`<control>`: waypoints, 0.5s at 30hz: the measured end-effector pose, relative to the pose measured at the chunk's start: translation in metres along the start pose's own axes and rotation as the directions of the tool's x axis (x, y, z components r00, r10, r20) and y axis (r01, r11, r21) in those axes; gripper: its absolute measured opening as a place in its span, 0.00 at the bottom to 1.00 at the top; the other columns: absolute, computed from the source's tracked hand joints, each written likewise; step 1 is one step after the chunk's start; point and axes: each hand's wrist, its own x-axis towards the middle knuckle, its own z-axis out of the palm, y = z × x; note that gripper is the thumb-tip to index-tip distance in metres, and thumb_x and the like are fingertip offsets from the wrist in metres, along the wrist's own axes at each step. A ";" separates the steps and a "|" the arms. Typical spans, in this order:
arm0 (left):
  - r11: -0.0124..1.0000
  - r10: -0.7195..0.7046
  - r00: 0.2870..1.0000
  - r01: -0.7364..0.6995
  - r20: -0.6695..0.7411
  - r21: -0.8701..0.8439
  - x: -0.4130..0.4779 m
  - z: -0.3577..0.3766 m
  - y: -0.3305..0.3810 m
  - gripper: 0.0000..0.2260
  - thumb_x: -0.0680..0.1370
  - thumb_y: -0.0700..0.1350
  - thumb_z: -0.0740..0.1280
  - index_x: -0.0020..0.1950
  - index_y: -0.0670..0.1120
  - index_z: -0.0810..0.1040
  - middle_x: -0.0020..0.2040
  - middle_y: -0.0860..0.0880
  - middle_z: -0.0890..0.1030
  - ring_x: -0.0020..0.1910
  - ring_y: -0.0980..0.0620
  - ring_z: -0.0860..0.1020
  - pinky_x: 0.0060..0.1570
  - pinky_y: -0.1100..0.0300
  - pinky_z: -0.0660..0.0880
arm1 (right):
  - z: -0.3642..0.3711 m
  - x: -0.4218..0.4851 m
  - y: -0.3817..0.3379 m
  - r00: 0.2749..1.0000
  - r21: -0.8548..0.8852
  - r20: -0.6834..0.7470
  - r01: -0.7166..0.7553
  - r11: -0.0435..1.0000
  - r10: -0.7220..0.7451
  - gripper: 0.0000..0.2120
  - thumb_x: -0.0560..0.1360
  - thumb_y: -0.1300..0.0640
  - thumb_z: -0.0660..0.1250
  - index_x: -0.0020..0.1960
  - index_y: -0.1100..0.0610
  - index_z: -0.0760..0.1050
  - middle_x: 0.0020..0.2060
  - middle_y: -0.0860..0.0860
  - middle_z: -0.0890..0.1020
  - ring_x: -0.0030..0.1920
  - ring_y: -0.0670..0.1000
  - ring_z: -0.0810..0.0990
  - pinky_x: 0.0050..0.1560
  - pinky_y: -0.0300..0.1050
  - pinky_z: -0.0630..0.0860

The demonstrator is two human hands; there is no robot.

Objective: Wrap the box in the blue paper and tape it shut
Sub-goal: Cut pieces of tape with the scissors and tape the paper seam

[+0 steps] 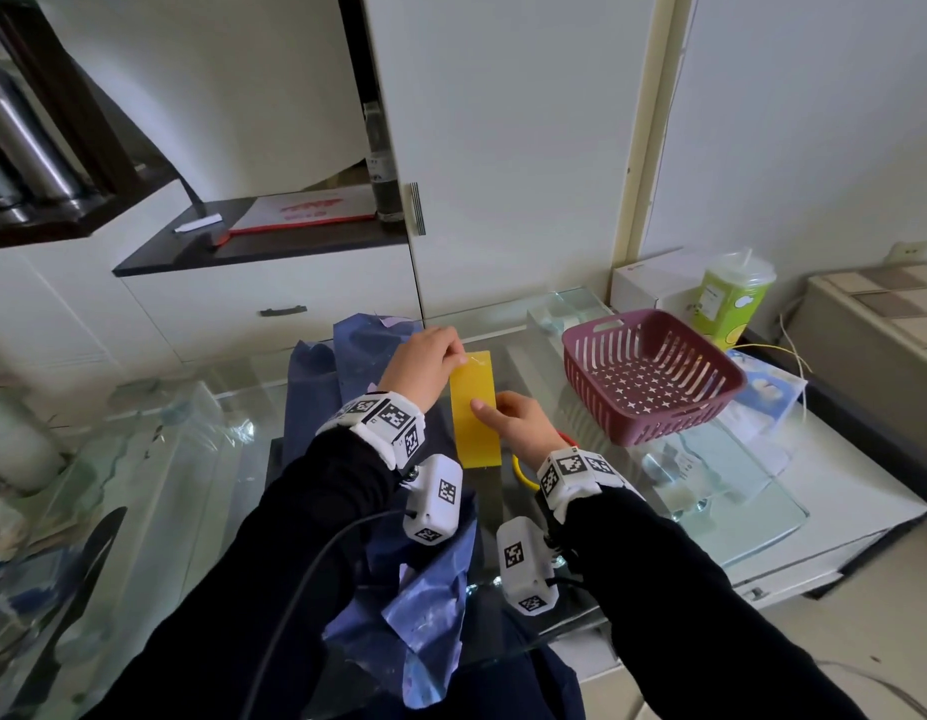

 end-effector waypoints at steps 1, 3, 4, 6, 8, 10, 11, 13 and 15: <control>1.000 0.002 1.000 -0.002 -0.003 0.018 0.001 -0.002 0.001 0.06 0.79 0.41 0.62 0.49 0.39 0.76 0.50 0.43 0.80 0.50 0.43 0.77 0.49 0.51 0.73 | 0.000 -0.001 0.000 1.000 -0.010 -0.003 0.005 1.000 -0.005 0.14 0.76 0.47 0.66 0.52 0.58 0.74 0.47 0.54 0.79 0.54 0.59 0.79 0.59 0.58 0.75; 1.000 -0.004 1.000 0.004 -0.004 0.027 0.001 -0.004 0.001 0.05 0.79 0.40 0.60 0.49 0.41 0.75 0.49 0.44 0.81 0.48 0.42 0.78 0.48 0.50 0.74 | 0.000 -0.006 -0.001 1.000 -0.035 -0.005 0.016 0.999 -0.016 0.17 0.76 0.48 0.65 0.57 0.60 0.74 0.49 0.54 0.79 0.54 0.56 0.78 0.60 0.55 0.74; 1.000 -0.010 1.000 0.010 -0.003 0.020 0.001 -0.005 0.000 0.05 0.79 0.40 0.60 0.48 0.42 0.75 0.47 0.44 0.82 0.47 0.42 0.79 0.48 0.49 0.75 | 0.001 -0.008 -0.001 1.000 -0.044 -0.003 0.025 0.999 -0.025 0.18 0.77 0.48 0.64 0.58 0.61 0.74 0.49 0.53 0.78 0.53 0.55 0.78 0.59 0.53 0.74; 1.000 -0.013 1.000 0.013 0.010 0.007 0.001 -0.008 -0.002 0.05 0.80 0.41 0.59 0.46 0.44 0.72 0.45 0.45 0.83 0.45 0.41 0.80 0.48 0.47 0.76 | 0.001 -0.012 0.001 0.999 -0.047 0.001 0.040 0.998 -0.040 0.15 0.77 0.48 0.64 0.55 0.60 0.74 0.48 0.53 0.78 0.50 0.53 0.77 0.56 0.50 0.73; 0.999 -0.031 0.999 0.031 0.020 -0.041 0.000 -0.011 -0.001 0.05 0.81 0.41 0.57 0.45 0.44 0.69 0.45 0.44 0.83 0.43 0.42 0.80 0.46 0.48 0.78 | 0.000 -0.014 0.003 0.998 -0.053 0.020 0.061 0.997 -0.060 0.11 0.77 0.50 0.64 0.52 0.58 0.72 0.44 0.51 0.78 0.46 0.50 0.76 0.50 0.44 0.73; 0.991 -0.071 0.997 0.073 0.020 -0.112 -0.001 -0.014 0.001 0.06 0.82 0.42 0.55 0.45 0.43 0.67 0.44 0.44 0.82 0.39 0.43 0.80 0.44 0.49 0.79 | 0.000 -0.017 0.004 0.996 -0.066 0.043 0.081 0.995 -0.078 0.10 0.78 0.50 0.64 0.51 0.57 0.72 0.43 0.50 0.78 0.45 0.50 0.76 0.49 0.44 0.72; 0.989 -0.078 0.997 0.079 0.017 -0.123 -0.002 -0.015 0.003 0.07 0.82 0.42 0.55 0.45 0.43 0.66 0.44 0.44 0.81 0.38 0.44 0.80 0.43 0.50 0.79 | 0.000 -0.018 0.004 0.996 -0.068 0.045 0.084 0.994 -0.081 0.10 0.78 0.50 0.63 0.52 0.57 0.72 0.44 0.51 0.78 0.47 0.51 0.76 0.51 0.46 0.73; 0.989 -0.076 0.997 0.079 0.024 -0.125 -0.001 -0.020 0.005 0.07 0.83 0.42 0.53 0.46 0.43 0.65 0.42 0.45 0.80 0.38 0.43 0.80 0.40 0.51 0.79 | 0.000 -0.021 0.002 0.994 -0.083 0.050 0.102 0.991 -0.098 0.10 0.78 0.50 0.63 0.51 0.57 0.72 0.42 0.49 0.77 0.46 0.51 0.75 0.50 0.46 0.71; 0.985 -0.087 0.995 0.094 0.052 -0.147 0.001 -0.026 0.006 0.06 0.83 0.42 0.52 0.47 0.42 0.63 0.43 0.43 0.80 0.37 0.43 0.79 0.34 0.56 0.76 | 0.000 -0.023 0.003 0.991 -0.089 0.065 0.121 0.989 -0.115 0.11 0.78 0.50 0.63 0.53 0.58 0.73 0.43 0.49 0.77 0.47 0.51 0.76 0.50 0.45 0.72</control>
